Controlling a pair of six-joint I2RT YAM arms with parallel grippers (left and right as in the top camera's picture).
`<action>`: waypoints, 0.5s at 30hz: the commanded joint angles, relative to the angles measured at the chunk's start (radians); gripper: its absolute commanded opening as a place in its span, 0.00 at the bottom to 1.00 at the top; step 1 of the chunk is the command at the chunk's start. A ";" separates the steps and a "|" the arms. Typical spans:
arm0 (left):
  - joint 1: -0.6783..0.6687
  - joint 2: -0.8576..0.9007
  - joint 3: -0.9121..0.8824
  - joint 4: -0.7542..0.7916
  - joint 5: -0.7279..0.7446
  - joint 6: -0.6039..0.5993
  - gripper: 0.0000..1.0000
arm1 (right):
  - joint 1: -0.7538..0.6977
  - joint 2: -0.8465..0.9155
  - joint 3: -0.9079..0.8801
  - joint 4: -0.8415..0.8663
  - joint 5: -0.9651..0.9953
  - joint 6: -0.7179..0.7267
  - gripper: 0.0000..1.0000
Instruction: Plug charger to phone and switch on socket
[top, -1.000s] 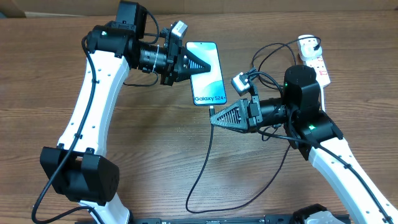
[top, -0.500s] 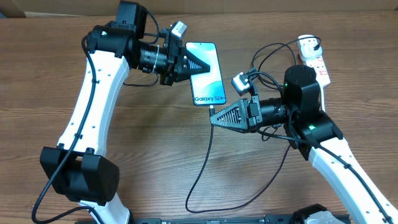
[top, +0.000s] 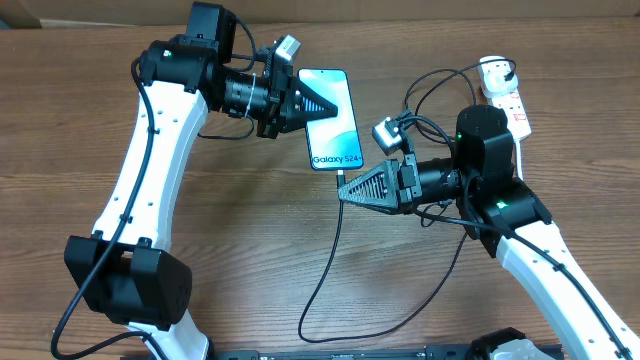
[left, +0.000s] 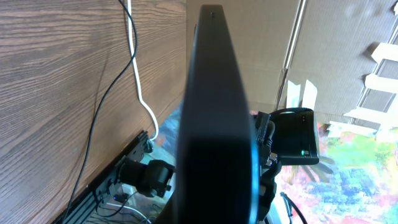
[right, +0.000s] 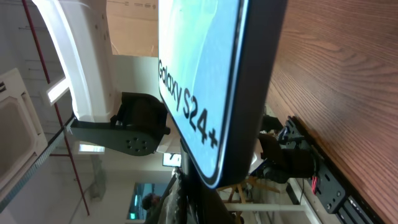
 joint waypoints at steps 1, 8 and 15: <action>0.004 -0.004 0.010 -0.003 0.051 0.025 0.04 | -0.003 0.000 0.017 0.006 0.010 -0.006 0.04; 0.004 -0.004 0.010 -0.019 0.041 0.046 0.04 | -0.003 0.000 0.017 0.006 0.010 -0.005 0.04; 0.004 -0.004 0.010 -0.019 0.040 0.050 0.04 | -0.003 0.000 0.017 0.005 0.010 -0.002 0.04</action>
